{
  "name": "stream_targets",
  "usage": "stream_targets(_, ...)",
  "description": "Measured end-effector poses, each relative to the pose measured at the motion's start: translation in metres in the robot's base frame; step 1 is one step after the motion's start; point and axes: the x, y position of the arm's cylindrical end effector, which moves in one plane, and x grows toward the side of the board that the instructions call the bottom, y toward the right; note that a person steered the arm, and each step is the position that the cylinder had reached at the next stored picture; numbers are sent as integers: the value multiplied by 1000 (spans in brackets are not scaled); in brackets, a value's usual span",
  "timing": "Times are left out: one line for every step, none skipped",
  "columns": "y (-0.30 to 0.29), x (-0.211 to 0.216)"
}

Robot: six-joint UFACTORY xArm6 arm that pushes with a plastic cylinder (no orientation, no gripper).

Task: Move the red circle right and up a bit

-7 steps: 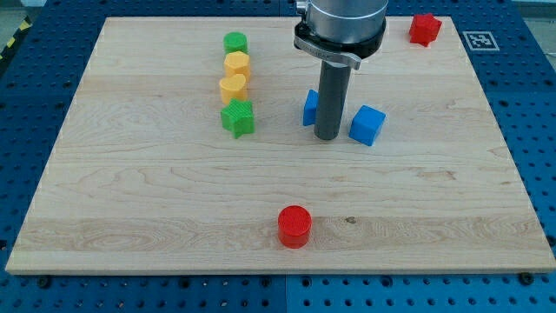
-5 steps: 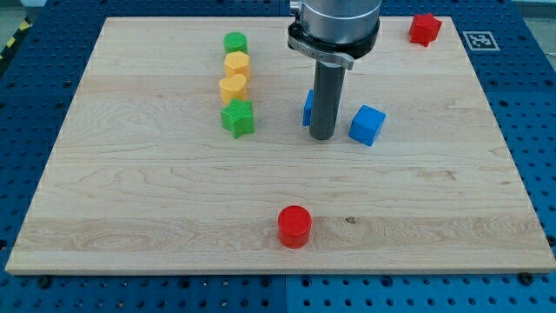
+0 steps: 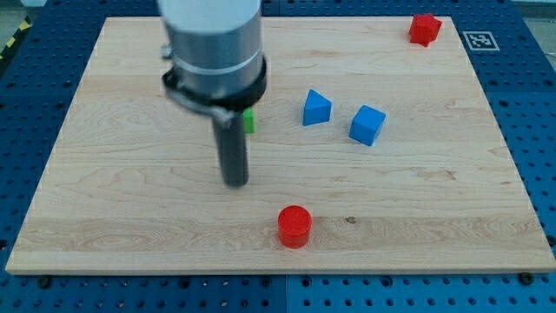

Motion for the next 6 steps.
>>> stream_targets(-13, 55)
stream_targets(-13, 56)
stream_targets(17, 56)
stream_targets(62, 56)
stream_targets(110, 56)
stream_targets(150, 56)
